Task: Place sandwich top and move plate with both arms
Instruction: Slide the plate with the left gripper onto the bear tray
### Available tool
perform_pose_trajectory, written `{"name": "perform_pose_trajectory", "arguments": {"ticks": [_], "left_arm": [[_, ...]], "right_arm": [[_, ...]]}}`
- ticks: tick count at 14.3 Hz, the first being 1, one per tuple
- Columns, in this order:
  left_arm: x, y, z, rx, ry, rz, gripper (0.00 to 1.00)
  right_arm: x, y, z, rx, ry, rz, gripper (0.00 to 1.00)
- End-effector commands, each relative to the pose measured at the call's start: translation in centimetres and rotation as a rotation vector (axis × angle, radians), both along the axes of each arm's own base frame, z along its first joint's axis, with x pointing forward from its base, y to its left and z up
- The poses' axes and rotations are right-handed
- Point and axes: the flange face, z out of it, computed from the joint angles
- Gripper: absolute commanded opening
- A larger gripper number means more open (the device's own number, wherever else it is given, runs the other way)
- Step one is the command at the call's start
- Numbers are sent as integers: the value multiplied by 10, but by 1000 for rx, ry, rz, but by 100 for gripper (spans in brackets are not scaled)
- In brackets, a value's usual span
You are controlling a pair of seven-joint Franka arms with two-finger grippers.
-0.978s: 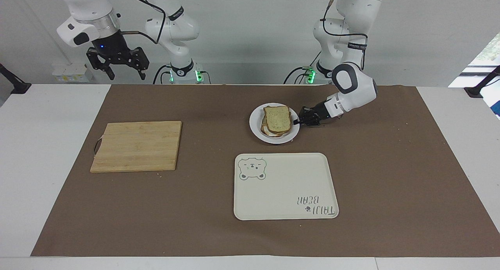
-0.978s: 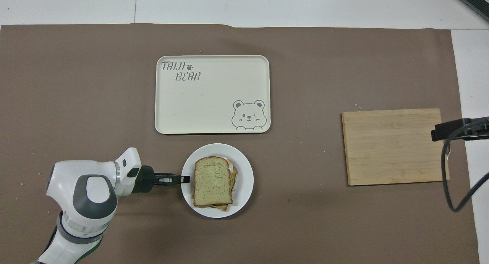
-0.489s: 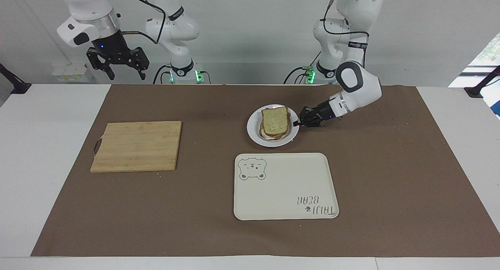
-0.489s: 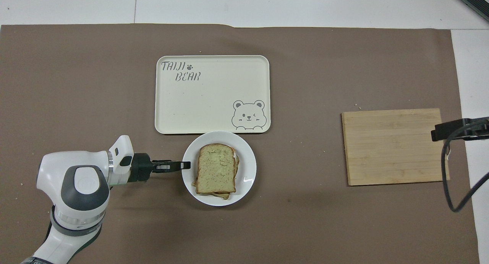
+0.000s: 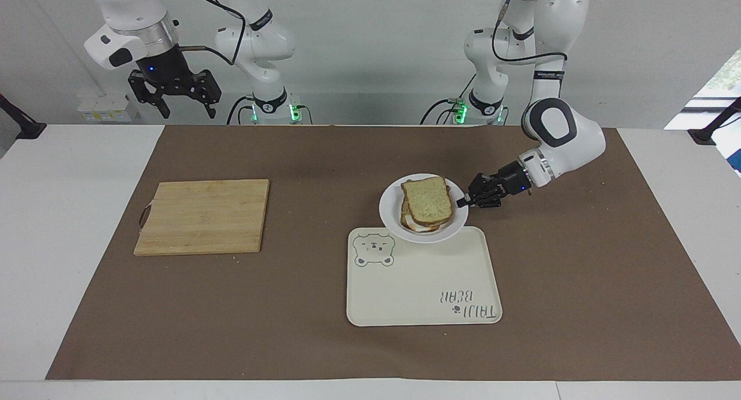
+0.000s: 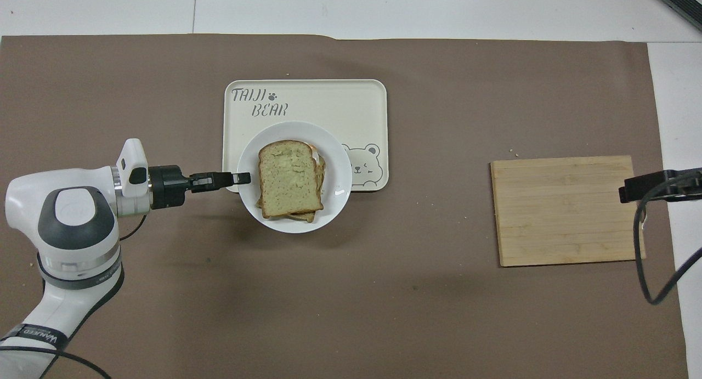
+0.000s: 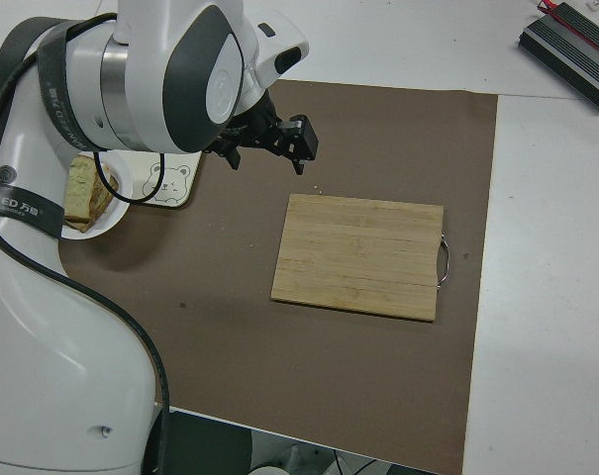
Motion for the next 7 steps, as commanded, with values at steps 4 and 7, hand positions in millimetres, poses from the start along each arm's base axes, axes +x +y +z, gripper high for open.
{"name": "perform_pose_trajectory", "arguments": {"ticks": [4, 7], "left_arm": [[72, 3, -17, 18, -57, 118, 0], [78, 0, -47, 69, -35, 122, 0]], "right_arm": [[-7, -1, 0, 17, 2, -7, 100], [-7, -1, 0, 17, 2, -7, 100]]}}
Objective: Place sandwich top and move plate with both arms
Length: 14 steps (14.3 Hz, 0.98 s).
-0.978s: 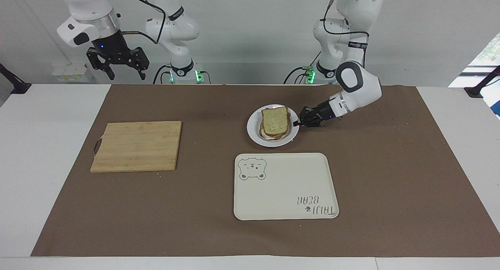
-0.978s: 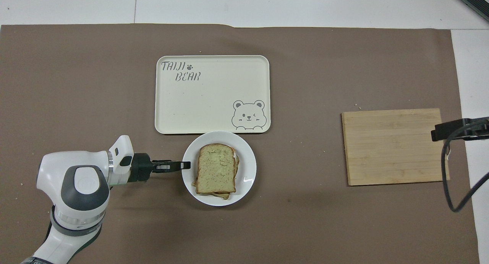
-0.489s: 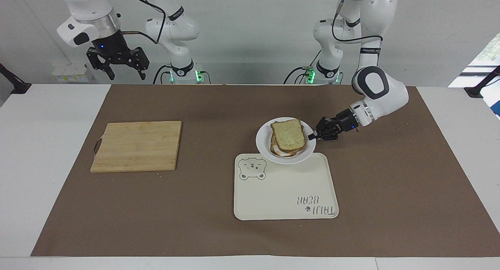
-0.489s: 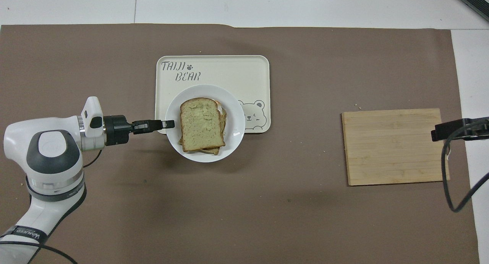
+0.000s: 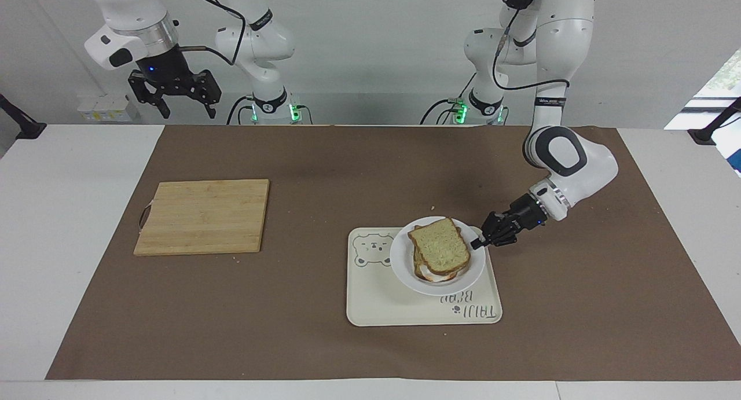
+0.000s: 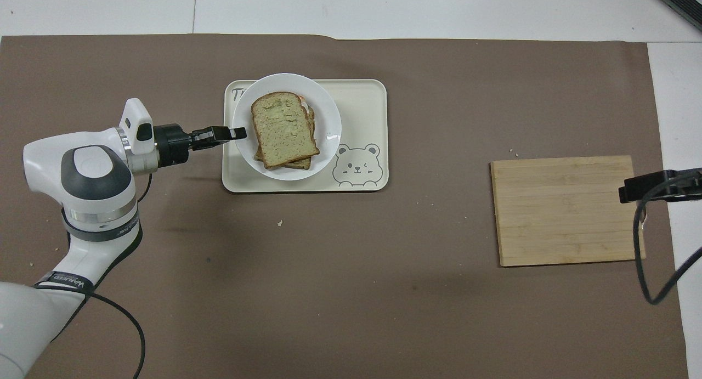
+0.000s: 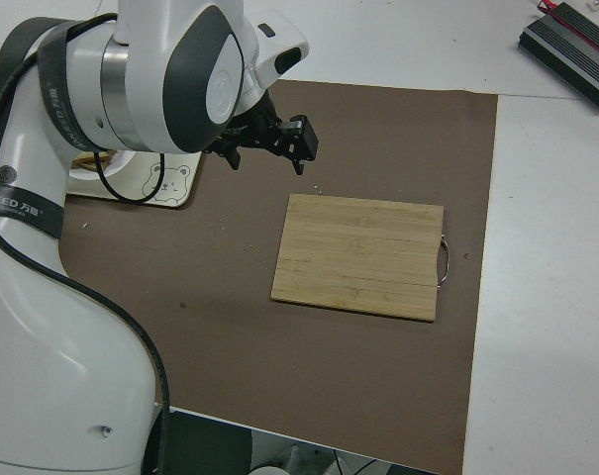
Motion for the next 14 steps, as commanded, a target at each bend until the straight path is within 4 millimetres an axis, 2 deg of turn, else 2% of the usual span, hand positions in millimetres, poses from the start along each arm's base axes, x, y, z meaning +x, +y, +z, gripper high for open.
{"name": "perform_pose_trajectory", "arguments": {"ticks": [1, 2, 4, 5, 6, 8, 9, 11, 12, 13, 14], "left_arm": [[13, -2, -12, 42, -17, 24, 0], [12, -4, -12, 55, -18, 13, 0], [5, -26, -17, 87, -20, 4, 0], [5, -28, -18, 130, -40, 31, 3], [3, -42, -18, 162, -57, 35, 15], [2, -45, -18, 176, -65, 41, 26], [2, -45, -19, 178, -65, 39, 34], [5, -42, -15, 191, -77, 34, 77], [7, -38, -12, 209, -88, 22, 81], [9, -35, -9, 226, -100, 10, 93], [11, -31, -5, 247, -113, -3, 100]], "right_arm": [[-7, -1, 0, 17, 1, -7, 100], [-7, -1, 0, 17, 1, -7, 100], [-7, -1, 0, 17, 1, -7, 100], [-7, -1, 0, 17, 1, -7, 100], [-7, -1, 0, 17, 1, -7, 100], [-7, -1, 0, 17, 1, -7, 100], [-7, -1, 0, 17, 1, -7, 100], [-7, -1, 0, 17, 1, -7, 100], [-7, -1, 0, 17, 1, -7, 100], [-7, -1, 0, 17, 1, -8, 100], [-7, -1, 0, 17, 1, -8, 100]]}}
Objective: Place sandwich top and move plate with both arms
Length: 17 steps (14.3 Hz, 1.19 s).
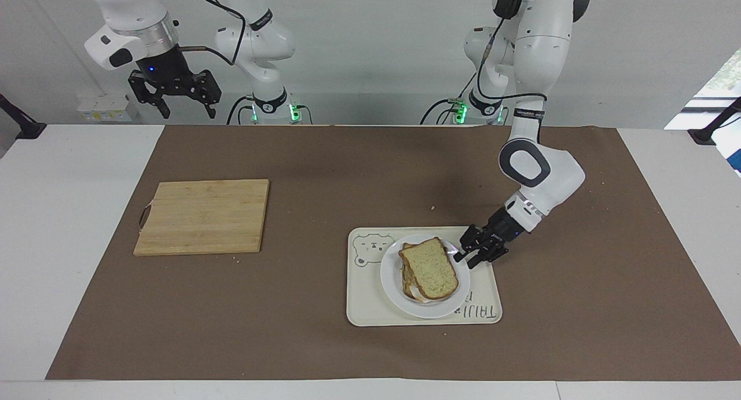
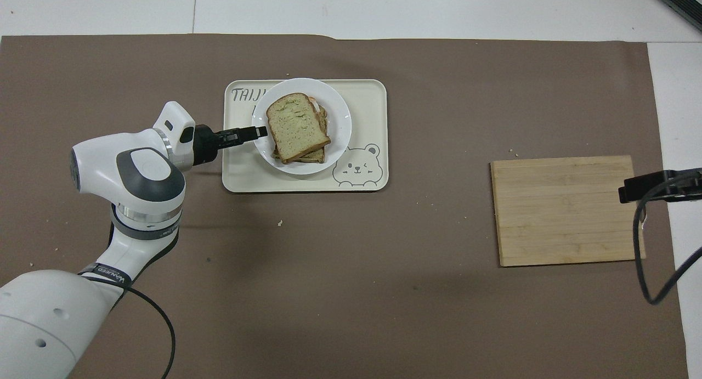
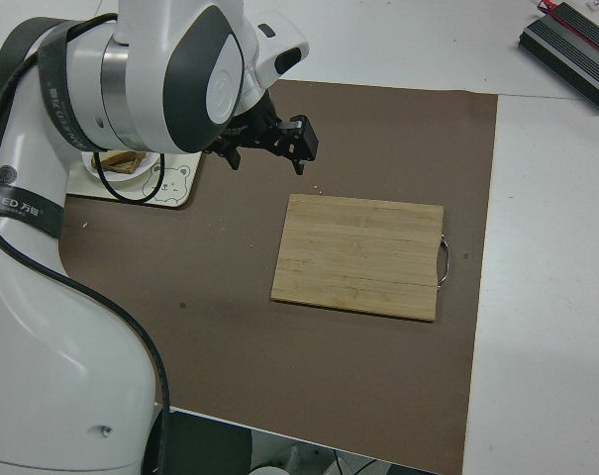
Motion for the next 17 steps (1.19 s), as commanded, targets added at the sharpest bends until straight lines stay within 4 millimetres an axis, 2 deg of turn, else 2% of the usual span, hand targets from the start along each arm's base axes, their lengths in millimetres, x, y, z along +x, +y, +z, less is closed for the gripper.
{"name": "perform_pose_trajectory", "arguments": {"ticks": [1, 3, 5, 6, 8, 10, 12, 14, 16, 17], "left_arm": [[8, 9, 15, 64, -45, -31, 100], [18, 28, 31, 114, -80, -33, 100], [21, 37, 56, 125, -97, -20, 100], [22, 50, 77, 136, -111, 0, 100], [19, 55, 113, 160, -129, -17, 100], [16, 79, 148, 198, -103, -61, 100], [14, 96, 198, 308, -44, -147, 100], [10, 99, 250, 447, 31, -207, 100], [-5, 104, 293, 591, 110, -255, 100], [-16, 107, 309, 632, 141, -283, 100]], "right_arm": [[-7, -1, 1, 17, 1, -7, 100], [-7, -1, 1, 17, 1, -7, 100], [-7, -1, 1, 17, 1, -7, 100], [-7, -1, 1, 17, 1, -7, 100], [-7, -1, 1, 17, 1, -7, 100], [-7, -1, 1, 19, -1, -10, 100], [-7, 0, 1, 23, 1, -14, 100], [-6, 4, 1, 23, -10, -10, 100], [-2, 9, -1, 30, -4, -4, 100], [3, 3, -4, 87, 20, -32, 100]]}}
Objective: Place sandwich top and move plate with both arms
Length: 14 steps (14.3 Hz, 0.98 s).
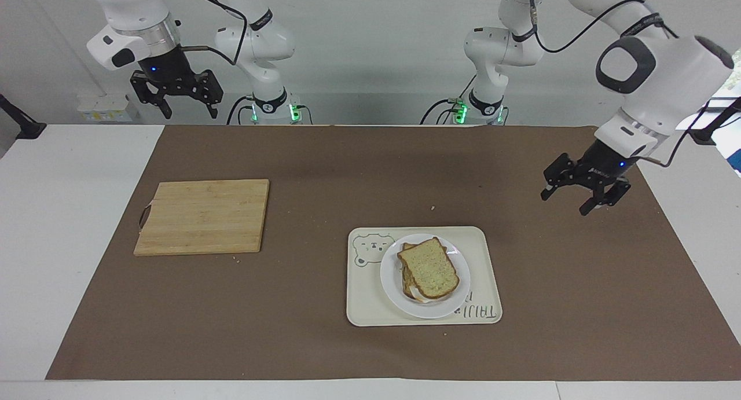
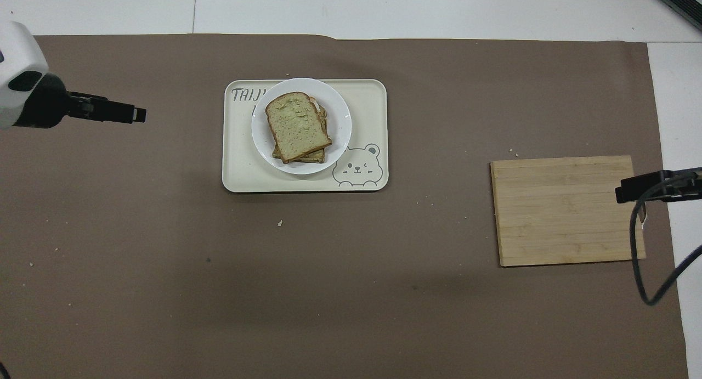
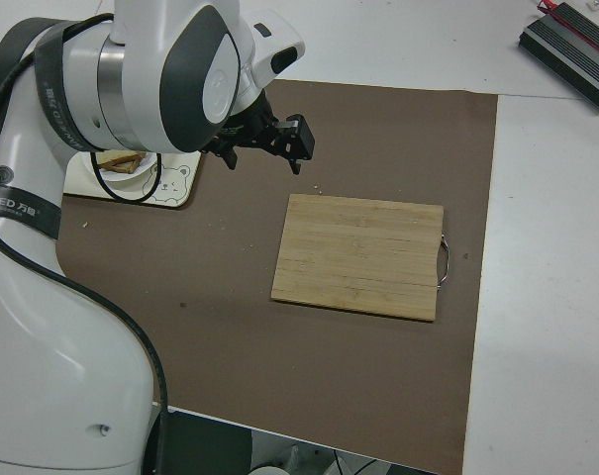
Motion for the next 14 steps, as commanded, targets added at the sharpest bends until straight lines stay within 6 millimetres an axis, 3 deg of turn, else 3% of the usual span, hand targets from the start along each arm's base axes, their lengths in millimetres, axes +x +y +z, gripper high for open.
{"name": "perform_pose_trajectory", "arguments": {"ticks": [1, 4, 7, 9, 11, 14], "left_arm": [[-22, 10, 35, 141, 80, -20, 100], [-61, 27, 82, 252, 72, -30, 100], [-95, 32, 109, 237, 103, -42, 100], [-95, 42, 110, 238, 103, -29, 100], [-96, 66, 111, 231, 99, 14, 100], [-97, 67, 112, 231, 97, 13, 100]], "right_arm": [[7, -15, -8, 75, 56, -61, 100], [11, -10, -5, 31, 21, -48, 100], [13, -11, -3, 28, -1, -52, 100], [13, -18, -4, 30, 1, -65, 100], [13, -26, -4, 40, 0, -77, 100], [12, -22, -4, 31, 2, -65, 100]]}}
